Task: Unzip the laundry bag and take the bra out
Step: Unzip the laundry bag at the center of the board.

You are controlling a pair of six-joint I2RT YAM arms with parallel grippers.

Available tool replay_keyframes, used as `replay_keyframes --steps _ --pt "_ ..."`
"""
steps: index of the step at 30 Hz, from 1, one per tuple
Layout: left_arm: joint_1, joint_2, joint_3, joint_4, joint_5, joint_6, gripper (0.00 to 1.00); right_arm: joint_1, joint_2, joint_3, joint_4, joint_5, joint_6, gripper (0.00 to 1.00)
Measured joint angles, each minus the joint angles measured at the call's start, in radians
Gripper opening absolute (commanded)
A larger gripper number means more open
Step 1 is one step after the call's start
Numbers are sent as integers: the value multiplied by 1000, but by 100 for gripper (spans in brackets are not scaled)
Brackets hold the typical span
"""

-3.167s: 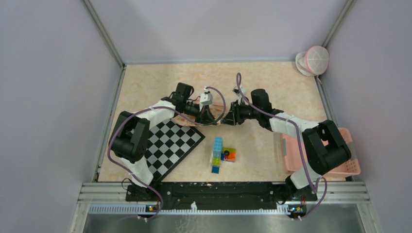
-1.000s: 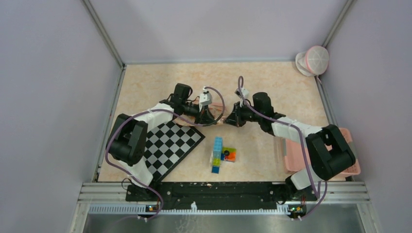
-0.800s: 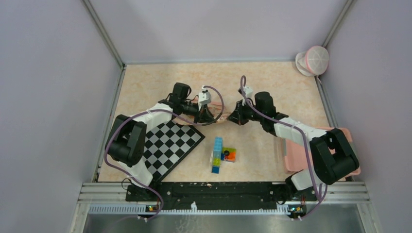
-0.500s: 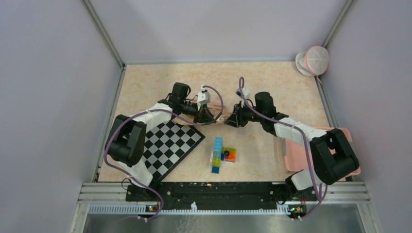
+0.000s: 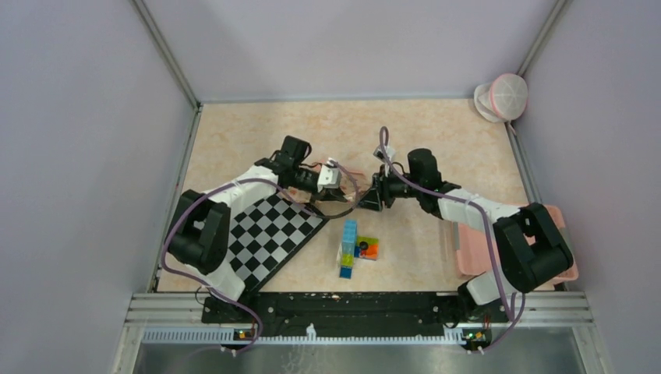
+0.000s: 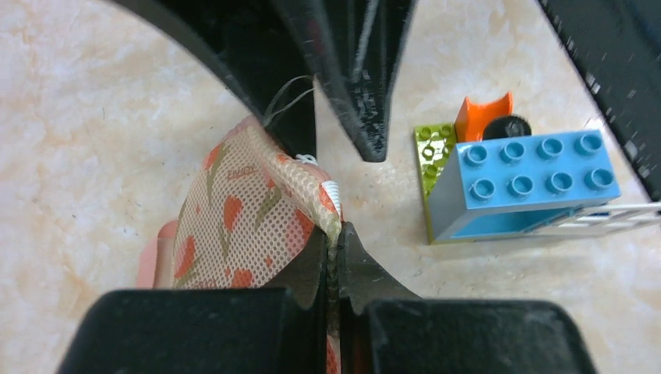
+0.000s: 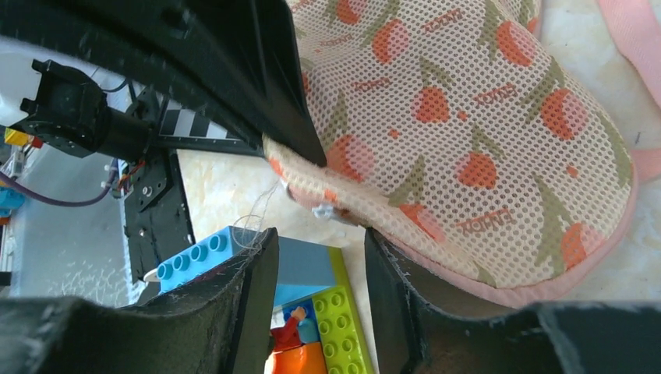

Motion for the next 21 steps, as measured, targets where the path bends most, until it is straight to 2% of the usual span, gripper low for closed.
replay_keyframes --steps 3,7,9,17,21 --pt "-47 -45 -60 39 -104 121 15 0 18 0 4 -10 -11 47" --pt "-74 -88 -173 148 -224 172 34 0 37 -7 -9 -8 -52 51" --pt "-74 -83 -195 182 -280 180 37 -4 38 -22 -10 -1 -68 51" --pt "-72 -57 -220 277 -364 230 63 -87 72 -53 -31 14 -78 51" --pt "-74 -55 -227 288 -353 254 65 -109 72 -53 -35 14 -78 51"
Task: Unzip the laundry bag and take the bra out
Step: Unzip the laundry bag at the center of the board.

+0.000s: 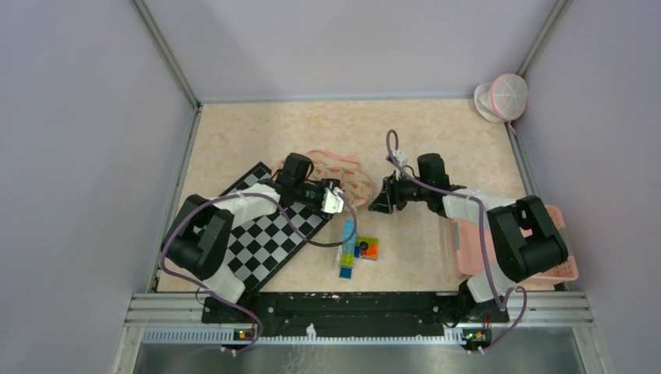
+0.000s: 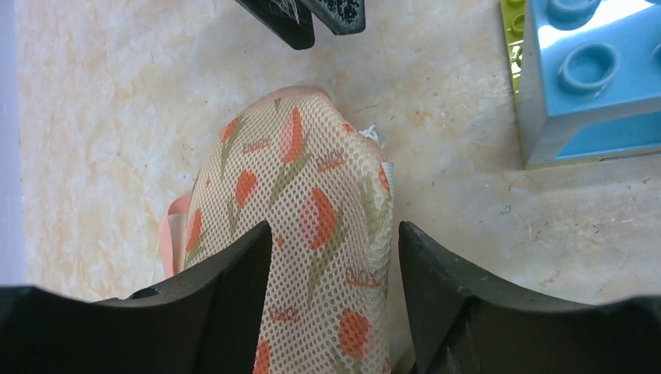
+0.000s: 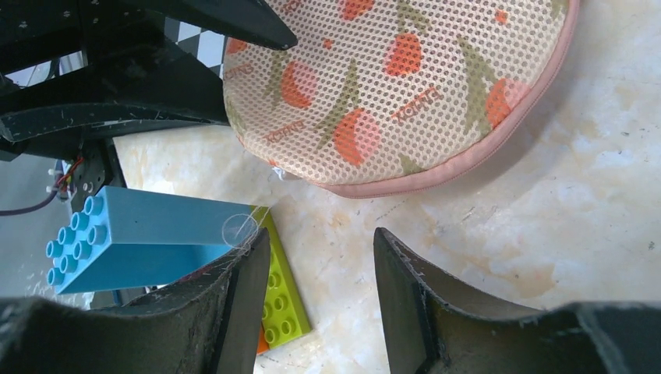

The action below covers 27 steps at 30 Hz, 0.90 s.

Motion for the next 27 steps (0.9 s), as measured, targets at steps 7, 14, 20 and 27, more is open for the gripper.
replay_keyframes --steps 7,14,20,27 --pt "-14 48 26 -5 26 36 46 0 27 -10 8 -42 3 51" --pt "-23 102 66 -43 30 49 24 5 95 -13 82 -76 36 51" --pt "-22 114 107 -63 51 24 22 42 158 -13 201 -93 56 51" --pt "-22 121 129 -98 63 14 21 67 208 -15 330 -67 65 49"
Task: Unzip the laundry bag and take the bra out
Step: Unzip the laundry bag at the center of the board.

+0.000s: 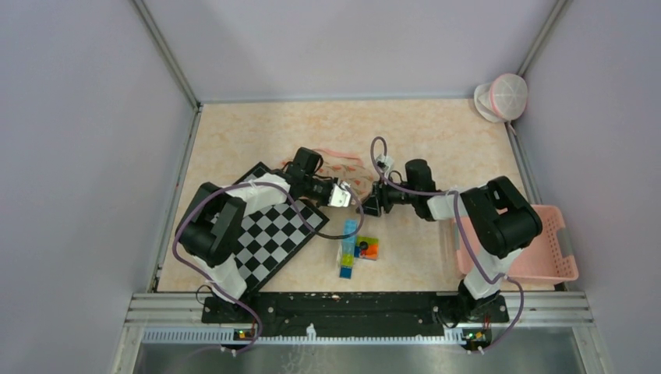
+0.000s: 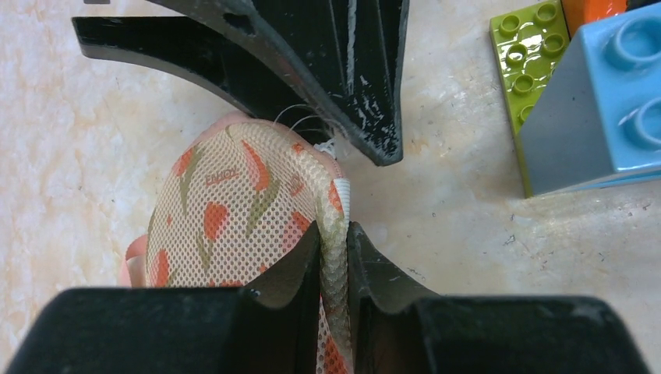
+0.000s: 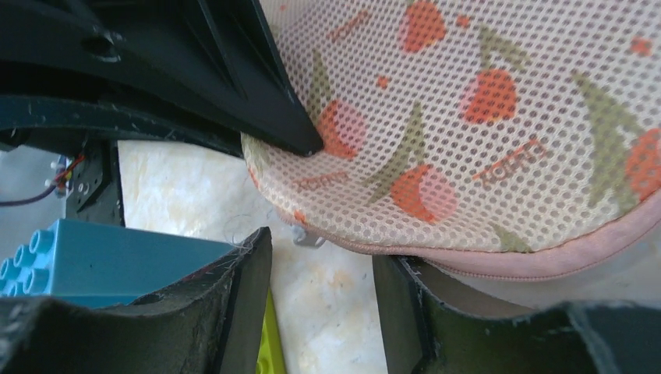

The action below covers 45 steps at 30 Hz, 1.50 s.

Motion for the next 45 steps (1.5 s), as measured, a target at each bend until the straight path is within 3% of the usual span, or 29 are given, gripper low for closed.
replay_keyframes --steps 9,12,17,37,45 --pt "0 6 16 -19 7 -20 21 14 1 -37 153 48 16 39" --pt "0 6 16 -30 11 -25 20 26 1 -51 169 61 5 29" --pt "0 6 17 -35 11 -39 19 39 1 -62 200 76 -4 0" --pt "17 6 18 -35 11 -63 12 25 -100 -92 95 145 -40 0" --pt "20 6 18 -42 8 -44 2 20 -110 -98 27 205 -50 0"
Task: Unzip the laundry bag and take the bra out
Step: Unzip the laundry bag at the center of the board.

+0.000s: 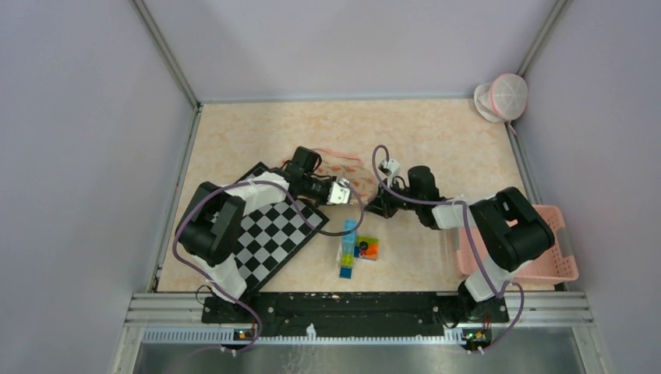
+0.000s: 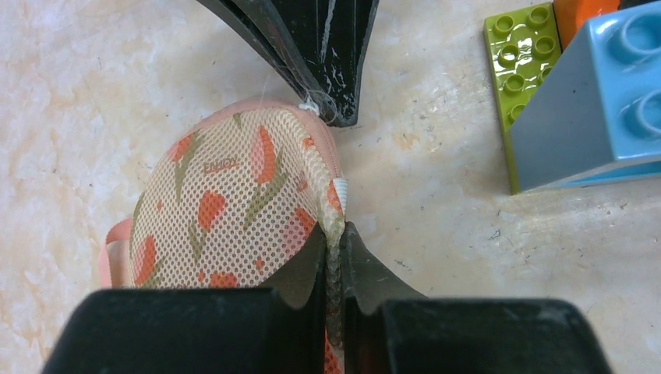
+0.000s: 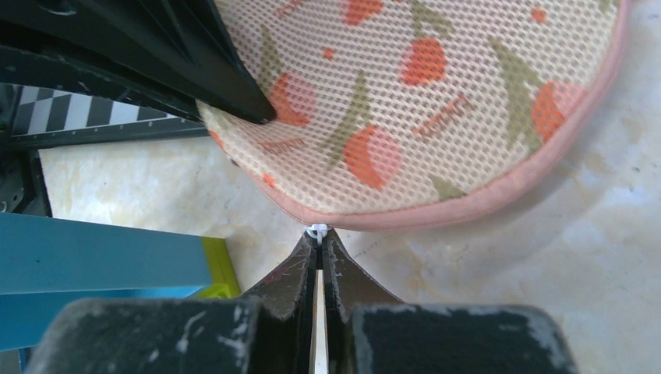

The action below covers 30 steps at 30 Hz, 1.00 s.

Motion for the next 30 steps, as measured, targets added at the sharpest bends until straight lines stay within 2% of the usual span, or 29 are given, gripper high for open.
replay_keyframes --steps 9,13,14,17,19,24,30 --pt "29 2 9 -21 -6 91 0 -27 -19 11 -77 23 -5 0" --pt "33 22 56 -30 -6 145 3 -27 -47 11 -99 24 -5 0" --pt "34 31 69 -31 -8 151 8 -27 -52 11 -103 25 -5 0" --pt "45 58 108 -31 -7 137 35 -14 -70 11 -114 32 3 0" --pt "68 70 136 -41 0 107 48 0 -80 15 -121 32 22 0" --pt "153 52 160 -80 32 74 60 41 -82 44 -157 27 73 0" --pt "142 -58 45 -81 82 52 62 53 -39 119 -188 24 93 0"
